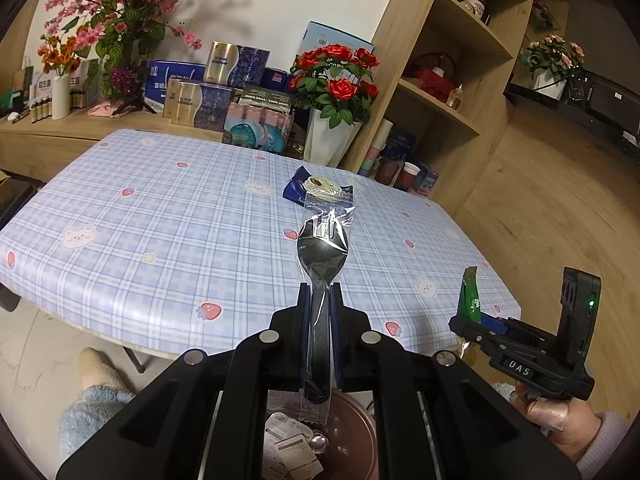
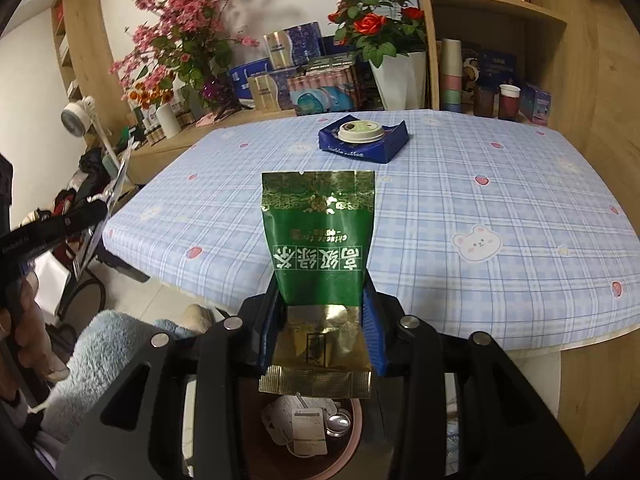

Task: Collect trash
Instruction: 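Grasp the green-and-gold tea packet with the right gripper while the left holds the spoon, then drop the tea packet into the bin with right gripper while left holds the spoon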

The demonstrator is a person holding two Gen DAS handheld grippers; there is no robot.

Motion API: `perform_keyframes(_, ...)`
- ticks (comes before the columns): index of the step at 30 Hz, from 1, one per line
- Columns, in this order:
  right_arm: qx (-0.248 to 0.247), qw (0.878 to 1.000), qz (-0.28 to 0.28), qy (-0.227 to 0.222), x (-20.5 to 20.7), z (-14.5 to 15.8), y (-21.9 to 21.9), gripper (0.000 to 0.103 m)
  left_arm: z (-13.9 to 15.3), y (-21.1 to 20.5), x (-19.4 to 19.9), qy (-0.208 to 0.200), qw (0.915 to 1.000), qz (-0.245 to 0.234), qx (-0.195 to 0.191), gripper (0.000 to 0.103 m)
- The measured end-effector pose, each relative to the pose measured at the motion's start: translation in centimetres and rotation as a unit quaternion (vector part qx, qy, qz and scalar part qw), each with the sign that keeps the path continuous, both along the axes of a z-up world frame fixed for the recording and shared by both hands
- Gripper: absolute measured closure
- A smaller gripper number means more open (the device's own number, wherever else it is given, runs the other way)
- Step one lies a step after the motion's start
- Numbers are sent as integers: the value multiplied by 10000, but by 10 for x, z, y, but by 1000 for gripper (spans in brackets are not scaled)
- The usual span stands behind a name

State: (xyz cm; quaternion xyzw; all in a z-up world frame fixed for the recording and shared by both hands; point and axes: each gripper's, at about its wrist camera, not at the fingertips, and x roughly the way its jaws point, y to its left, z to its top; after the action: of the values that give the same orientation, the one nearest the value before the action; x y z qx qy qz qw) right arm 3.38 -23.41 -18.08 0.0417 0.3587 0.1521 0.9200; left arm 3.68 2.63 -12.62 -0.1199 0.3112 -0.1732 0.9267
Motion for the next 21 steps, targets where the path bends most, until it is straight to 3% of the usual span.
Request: perform_keyframes(21, -432, 9950, 876, 191, -9, -21, 52, 57, -19, 18, -12, 246, 9996, 122, -103, 93)
